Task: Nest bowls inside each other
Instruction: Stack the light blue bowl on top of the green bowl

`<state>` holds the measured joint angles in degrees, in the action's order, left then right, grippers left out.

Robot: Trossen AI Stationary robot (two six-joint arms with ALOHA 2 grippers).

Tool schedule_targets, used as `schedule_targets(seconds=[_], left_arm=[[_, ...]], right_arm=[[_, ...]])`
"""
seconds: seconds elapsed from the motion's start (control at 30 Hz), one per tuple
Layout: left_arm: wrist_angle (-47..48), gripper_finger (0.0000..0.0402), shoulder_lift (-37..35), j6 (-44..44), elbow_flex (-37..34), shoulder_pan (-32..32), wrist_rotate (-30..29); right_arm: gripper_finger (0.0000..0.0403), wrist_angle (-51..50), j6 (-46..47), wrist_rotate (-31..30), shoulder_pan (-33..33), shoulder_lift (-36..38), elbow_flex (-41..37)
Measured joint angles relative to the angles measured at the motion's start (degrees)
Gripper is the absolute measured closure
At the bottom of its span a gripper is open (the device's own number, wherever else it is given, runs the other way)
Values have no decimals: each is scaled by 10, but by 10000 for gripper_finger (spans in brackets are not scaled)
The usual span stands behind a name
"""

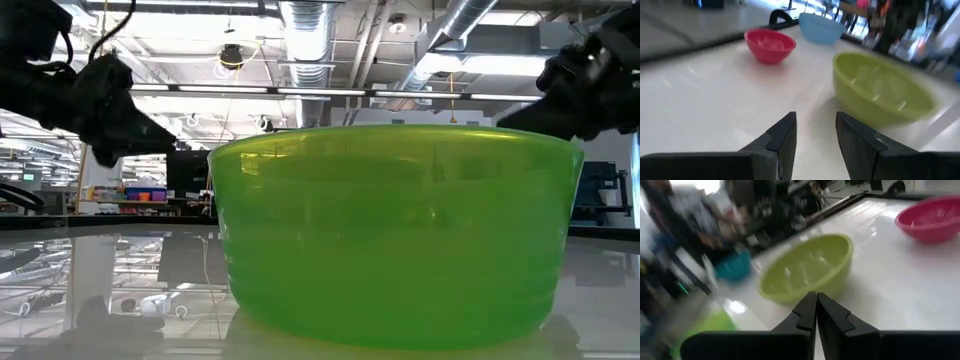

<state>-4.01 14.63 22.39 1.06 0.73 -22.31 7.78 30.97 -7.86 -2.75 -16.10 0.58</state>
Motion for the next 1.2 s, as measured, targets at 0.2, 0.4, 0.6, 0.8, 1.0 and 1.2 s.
schedule_targets(seconds=[0.2,0.4,0.6,0.8,1.0,1.2], left_arm=[[-3,276,0,267,0,0,6],[-1,276,0,393,0,0,-16],[-54,276,0,474,0,-1,-71],[-344,276,0,278,0,-1,-68],[-509,276,0,148,0,-1,-90],[-514,276,1,112,0,-1,-93]], right_arm=[[358,58,211,-7,0,0,0],[358,63,308,-59,0,0,0],[358,123,329,-118,1,0,1],[358,409,151,-196,23,-1,4],[358,485,2,-219,54,-10,71],[358,477,-84,-206,92,-69,193]])
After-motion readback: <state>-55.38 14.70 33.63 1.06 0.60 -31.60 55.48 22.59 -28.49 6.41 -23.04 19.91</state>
